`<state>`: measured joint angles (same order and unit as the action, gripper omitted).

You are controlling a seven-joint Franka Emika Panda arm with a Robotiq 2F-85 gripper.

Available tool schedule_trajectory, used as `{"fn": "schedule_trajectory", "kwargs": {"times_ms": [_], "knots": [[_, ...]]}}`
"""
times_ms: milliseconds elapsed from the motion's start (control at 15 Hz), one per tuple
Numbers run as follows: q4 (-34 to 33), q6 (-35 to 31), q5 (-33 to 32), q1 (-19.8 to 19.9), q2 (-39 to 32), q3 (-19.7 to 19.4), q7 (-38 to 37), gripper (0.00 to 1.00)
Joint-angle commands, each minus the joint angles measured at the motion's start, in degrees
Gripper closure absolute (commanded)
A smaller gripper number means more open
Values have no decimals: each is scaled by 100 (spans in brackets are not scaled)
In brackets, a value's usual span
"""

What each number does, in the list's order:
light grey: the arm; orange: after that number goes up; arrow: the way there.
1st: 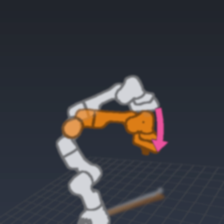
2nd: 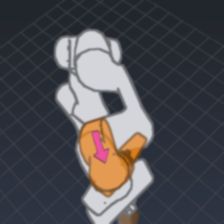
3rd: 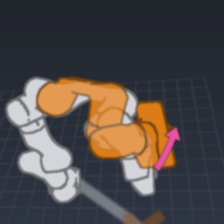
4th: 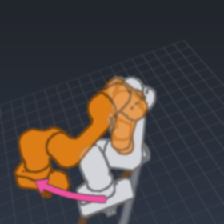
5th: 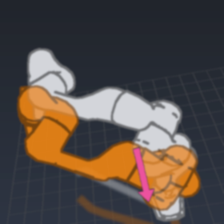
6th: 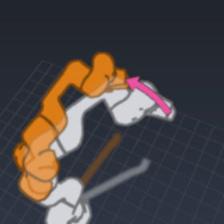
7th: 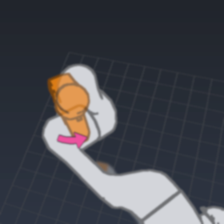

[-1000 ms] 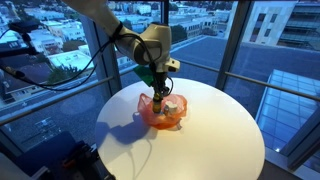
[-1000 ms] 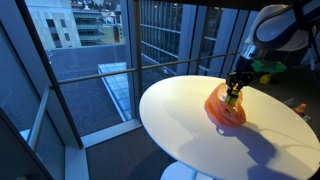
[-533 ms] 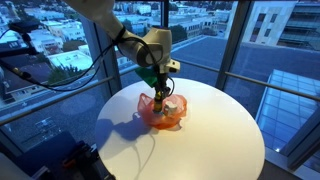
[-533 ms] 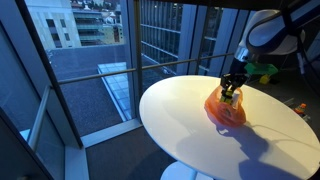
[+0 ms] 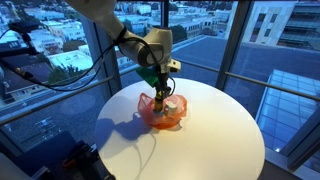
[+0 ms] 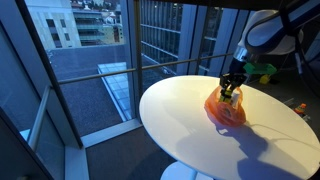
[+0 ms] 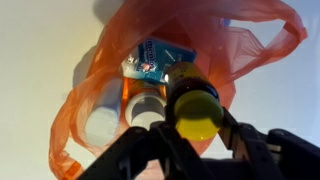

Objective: Pick up the brown medicine bottle with a yellow lid and put it in the orange plastic

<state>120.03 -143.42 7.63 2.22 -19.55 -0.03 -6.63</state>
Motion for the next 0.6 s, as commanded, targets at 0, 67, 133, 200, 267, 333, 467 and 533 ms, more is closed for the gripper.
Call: {"fn": "schedule_trajectory", "kwargs": {"times_ms": [0, 67, 133, 200, 267, 333, 467, 533], "knots": [[-54, 17, 48, 29, -106, -26, 136, 54], [-34, 74, 56, 52, -29, -32, 167, 30], [-20, 82, 52, 56, -10, -39, 169, 29], [11, 84, 52, 66, 19, -49, 179, 25], [37, 90, 53, 77, 35, -60, 191, 19], [75, 39, 63, 86, 16, -61, 208, 10], [127, 26, 76, 119, 38, -65, 250, 0], [161, 17, 85, 136, 57, -61, 276, 0]]}}
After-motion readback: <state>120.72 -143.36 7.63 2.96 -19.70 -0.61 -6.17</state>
